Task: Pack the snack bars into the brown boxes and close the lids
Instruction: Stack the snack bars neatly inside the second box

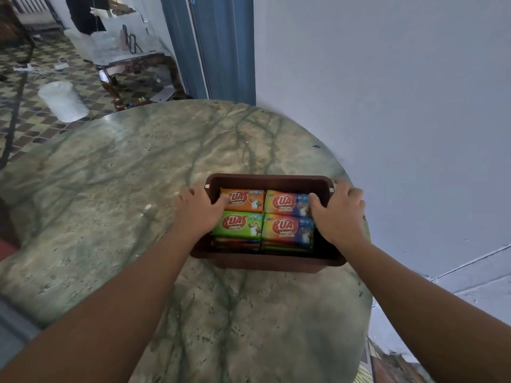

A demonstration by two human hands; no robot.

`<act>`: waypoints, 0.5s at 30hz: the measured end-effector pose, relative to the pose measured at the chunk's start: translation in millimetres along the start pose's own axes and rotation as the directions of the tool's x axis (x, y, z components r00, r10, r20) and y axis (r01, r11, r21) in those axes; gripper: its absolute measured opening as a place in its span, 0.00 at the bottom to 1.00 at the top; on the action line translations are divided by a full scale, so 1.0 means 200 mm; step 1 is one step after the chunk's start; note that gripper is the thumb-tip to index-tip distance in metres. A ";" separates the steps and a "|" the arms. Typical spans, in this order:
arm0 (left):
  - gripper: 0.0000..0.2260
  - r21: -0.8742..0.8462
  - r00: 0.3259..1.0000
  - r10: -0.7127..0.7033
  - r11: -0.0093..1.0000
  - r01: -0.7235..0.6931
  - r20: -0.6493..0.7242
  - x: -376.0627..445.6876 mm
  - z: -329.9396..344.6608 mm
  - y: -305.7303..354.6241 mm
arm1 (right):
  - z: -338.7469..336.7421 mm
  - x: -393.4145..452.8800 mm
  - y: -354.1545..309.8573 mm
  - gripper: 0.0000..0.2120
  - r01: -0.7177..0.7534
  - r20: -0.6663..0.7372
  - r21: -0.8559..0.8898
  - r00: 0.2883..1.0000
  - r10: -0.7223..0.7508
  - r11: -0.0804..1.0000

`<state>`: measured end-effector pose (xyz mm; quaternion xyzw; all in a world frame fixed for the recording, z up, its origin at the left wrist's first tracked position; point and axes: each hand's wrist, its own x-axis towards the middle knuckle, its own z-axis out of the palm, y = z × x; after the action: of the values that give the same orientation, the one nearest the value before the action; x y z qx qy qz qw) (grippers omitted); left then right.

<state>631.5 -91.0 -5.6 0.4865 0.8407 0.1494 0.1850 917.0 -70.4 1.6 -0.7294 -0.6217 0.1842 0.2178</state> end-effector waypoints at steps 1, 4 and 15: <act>0.29 -0.102 0.998 -0.039 0.994 0.045 0.054 0.02 0.02 -0.01 | 0.01 0.03 0.01 0.27 -0.080 0.074 0.060 0.994 0.075 0.995; 0.18 -0.230 0.999 -0.043 0.972 0.047 0.022 0.01 0.04 -0.02 | 0.06 0.10 0.05 0.18 -0.225 0.216 0.242 0.961 0.174 0.944; 0.15 -0.188 1.000 0.006 0.982 -0.010 -0.018 0.00 0.04 0.00 | 0.09 0.17 0.10 0.17 -0.189 0.267 0.209 0.955 0.130 0.960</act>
<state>635.2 -90.9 -12.2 0.4689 0.8224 0.2333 0.2222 929.3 -38.6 -23.4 -0.7178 -0.5573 0.3634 0.2053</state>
